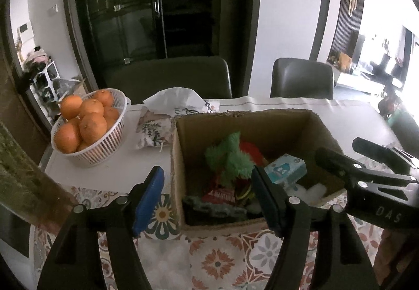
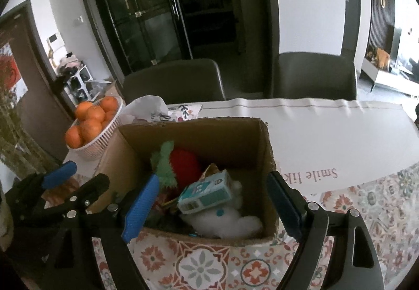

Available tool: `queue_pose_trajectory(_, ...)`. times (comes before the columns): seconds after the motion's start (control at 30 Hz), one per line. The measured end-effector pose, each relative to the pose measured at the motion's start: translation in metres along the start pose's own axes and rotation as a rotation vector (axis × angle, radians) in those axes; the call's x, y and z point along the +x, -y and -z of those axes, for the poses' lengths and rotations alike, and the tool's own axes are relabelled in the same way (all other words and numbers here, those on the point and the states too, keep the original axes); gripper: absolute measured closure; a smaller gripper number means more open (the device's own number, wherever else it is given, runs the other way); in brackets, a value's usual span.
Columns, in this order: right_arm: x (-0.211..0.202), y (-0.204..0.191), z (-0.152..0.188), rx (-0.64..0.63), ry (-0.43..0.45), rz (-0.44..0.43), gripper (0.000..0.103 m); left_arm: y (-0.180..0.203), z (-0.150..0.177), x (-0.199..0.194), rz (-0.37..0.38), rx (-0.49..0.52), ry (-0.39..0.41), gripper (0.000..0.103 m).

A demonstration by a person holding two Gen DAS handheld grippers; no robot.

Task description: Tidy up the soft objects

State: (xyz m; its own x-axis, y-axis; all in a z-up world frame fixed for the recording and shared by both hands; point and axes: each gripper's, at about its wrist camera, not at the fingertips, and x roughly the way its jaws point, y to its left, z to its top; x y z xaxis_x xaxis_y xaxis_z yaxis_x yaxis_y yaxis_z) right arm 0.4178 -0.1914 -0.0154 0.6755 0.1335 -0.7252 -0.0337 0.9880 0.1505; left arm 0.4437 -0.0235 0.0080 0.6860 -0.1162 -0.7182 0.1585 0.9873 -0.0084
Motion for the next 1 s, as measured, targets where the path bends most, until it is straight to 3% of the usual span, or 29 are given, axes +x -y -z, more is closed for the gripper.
queue_pose_trajectory(0.53, -0.073, -0.020, 0.029, -0.064, 0.100, 0.053, 0.018, -0.006, 0.024, -0.074, -0.027, -0.012, 0.105, 0.027)
queue_pose_trajectory(1.0, -0.111, -0.025, 0.067, -0.055, 0.104, 0.033, 0.018, -0.003, 0.061, -0.120, -0.053, -0.007, 0.129, 0.027)
